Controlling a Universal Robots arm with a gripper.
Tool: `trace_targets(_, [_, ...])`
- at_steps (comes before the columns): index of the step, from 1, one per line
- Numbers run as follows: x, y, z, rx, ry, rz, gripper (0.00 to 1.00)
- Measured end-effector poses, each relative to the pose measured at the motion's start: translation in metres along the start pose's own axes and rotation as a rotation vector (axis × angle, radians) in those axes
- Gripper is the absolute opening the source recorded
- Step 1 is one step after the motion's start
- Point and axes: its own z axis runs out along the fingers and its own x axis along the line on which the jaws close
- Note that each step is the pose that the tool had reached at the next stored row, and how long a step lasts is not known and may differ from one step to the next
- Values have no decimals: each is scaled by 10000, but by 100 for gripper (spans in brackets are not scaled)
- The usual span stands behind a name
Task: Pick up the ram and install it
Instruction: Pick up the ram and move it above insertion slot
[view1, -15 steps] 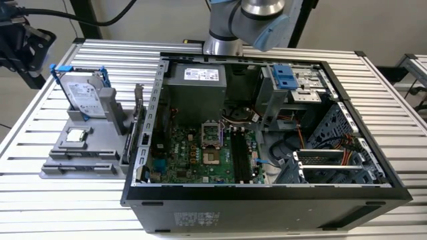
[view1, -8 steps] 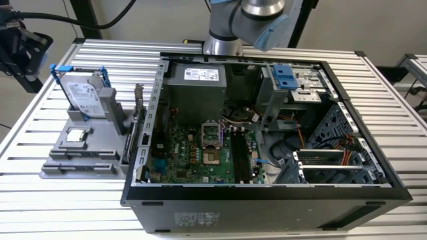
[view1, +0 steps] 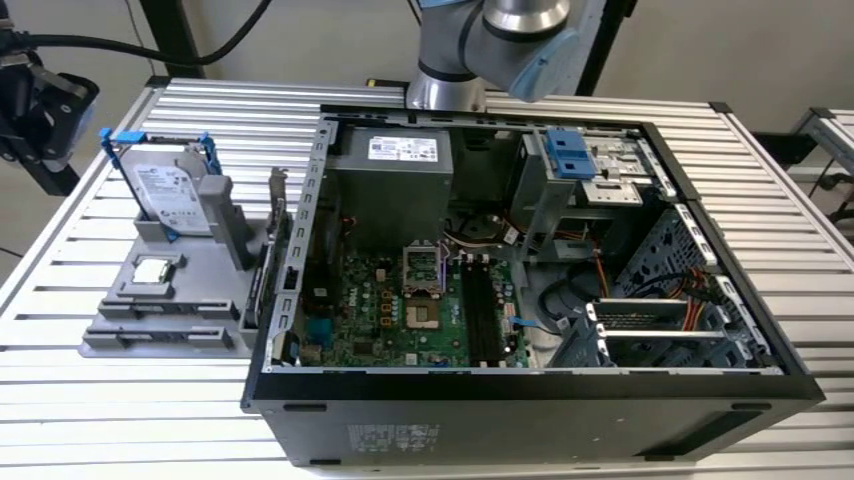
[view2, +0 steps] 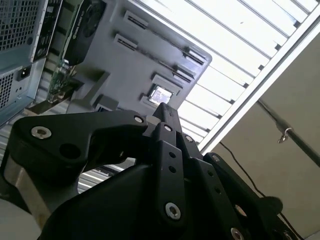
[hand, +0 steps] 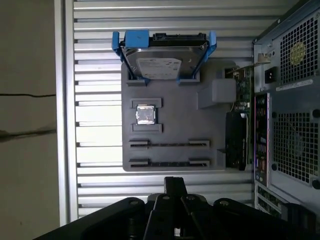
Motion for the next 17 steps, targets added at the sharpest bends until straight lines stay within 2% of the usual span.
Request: trace_targets(17, [-2,-12,0,-4,14,-294,0])
